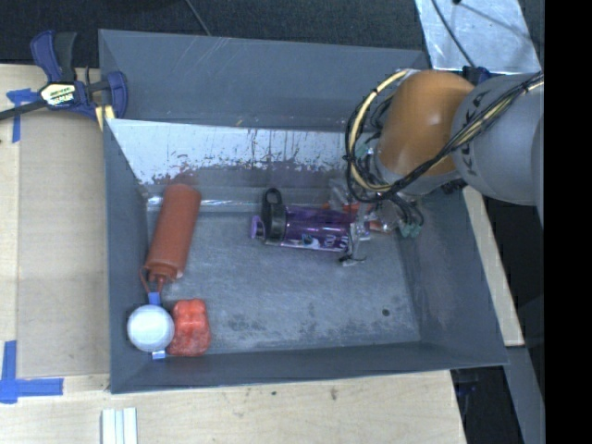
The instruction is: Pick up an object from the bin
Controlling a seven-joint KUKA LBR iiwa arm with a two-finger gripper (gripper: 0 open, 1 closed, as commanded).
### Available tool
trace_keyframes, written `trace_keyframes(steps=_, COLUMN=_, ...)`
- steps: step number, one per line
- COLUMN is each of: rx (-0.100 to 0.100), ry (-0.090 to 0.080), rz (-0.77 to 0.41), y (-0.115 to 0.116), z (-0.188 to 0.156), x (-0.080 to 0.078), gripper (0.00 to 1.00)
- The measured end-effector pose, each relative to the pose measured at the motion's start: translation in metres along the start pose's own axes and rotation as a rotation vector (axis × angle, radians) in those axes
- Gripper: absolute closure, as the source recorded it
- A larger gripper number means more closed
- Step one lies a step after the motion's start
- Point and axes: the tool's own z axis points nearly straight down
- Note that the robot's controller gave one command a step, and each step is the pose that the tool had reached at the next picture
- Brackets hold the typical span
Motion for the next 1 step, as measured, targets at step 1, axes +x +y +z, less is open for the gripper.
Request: trace_keyframes(steps=1, rx=0.0, ry=0.0, rz=0.0, y=0.0001, z=0.0, x=-0.0001, gripper=1.0)
